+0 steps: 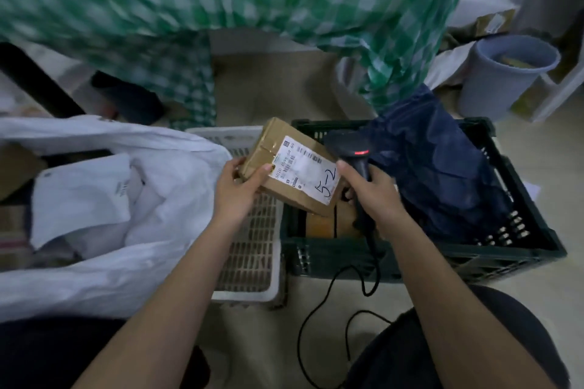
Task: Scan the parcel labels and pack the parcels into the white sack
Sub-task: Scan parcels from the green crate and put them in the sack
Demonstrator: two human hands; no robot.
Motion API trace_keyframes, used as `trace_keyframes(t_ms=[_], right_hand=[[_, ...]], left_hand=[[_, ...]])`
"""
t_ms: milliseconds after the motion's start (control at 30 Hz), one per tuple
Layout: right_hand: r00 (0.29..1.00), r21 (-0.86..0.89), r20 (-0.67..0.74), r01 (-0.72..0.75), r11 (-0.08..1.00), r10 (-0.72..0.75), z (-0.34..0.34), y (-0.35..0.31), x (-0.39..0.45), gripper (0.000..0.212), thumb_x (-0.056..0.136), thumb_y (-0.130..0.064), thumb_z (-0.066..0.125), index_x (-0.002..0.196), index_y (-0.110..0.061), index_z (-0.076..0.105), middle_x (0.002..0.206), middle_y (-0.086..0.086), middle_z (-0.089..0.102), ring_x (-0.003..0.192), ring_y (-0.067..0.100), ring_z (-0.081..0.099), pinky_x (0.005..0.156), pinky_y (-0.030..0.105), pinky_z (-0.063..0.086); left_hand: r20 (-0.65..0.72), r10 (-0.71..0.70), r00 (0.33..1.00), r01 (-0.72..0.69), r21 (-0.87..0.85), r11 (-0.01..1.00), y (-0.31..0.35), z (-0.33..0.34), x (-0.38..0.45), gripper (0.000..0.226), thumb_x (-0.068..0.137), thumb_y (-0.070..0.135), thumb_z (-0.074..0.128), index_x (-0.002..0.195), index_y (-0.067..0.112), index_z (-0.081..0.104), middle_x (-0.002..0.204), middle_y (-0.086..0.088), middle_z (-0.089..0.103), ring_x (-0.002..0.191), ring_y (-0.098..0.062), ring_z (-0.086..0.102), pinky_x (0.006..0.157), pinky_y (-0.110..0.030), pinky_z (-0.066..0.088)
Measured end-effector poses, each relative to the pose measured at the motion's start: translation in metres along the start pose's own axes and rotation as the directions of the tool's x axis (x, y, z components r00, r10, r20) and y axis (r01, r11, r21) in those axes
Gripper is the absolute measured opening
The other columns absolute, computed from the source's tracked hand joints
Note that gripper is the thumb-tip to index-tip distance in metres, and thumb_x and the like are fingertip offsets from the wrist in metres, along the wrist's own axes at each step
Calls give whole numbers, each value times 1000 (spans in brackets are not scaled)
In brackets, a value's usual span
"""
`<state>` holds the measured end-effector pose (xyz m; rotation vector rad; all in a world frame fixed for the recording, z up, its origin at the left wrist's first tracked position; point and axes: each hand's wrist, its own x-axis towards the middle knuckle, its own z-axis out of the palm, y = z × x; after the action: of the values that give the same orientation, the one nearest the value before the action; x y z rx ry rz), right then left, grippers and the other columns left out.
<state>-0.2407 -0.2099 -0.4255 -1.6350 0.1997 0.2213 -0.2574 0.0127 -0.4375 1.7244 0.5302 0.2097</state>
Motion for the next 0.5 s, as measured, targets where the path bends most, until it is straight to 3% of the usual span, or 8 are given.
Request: trace_keyframes(t_ms=[133,333,400,500], right_hand=[[991,-54,133,21,998,-14,31,3,-14,22,89,-44,65,87,-22,65,72,-5,64,63,8,59,60,22,45],[983,-95,168,-59,994,75,70,4,-46,61,92,-60,45,97,-2,66,79,9,64,70,20,59,66,31,47],[978,-132,197,-43,990,69,79,-2,-57,66,93,-62,37,93,-3,66,76,8,64,68,18,59,66,29,46],[966,-184,256,34,982,15,90,-11,-74,69,87,-68,32,87,-8,66,71,6,63,64,15,59,63,26,46]], left_hand=[[-46,-26,999,26,-2,1000,1,-47,-7,47,82,34,74,121,15,55,113,-2,61,100,-19,64,85,-41,57],[-42,-60,997,59,-36,998,-3,-98,-14,34,90,31,65,118,14,55,110,-3,63,92,-10,63,70,-26,56],[-44,-53,998,51,-46,998,-1,-110,-13,31,91,30,64,117,16,55,106,0,62,90,-9,62,66,-22,53],[-20,-45,999,44,-42,998,4,-124,-12,36,91,32,63,121,14,55,110,-1,62,98,-17,62,71,-26,53]])
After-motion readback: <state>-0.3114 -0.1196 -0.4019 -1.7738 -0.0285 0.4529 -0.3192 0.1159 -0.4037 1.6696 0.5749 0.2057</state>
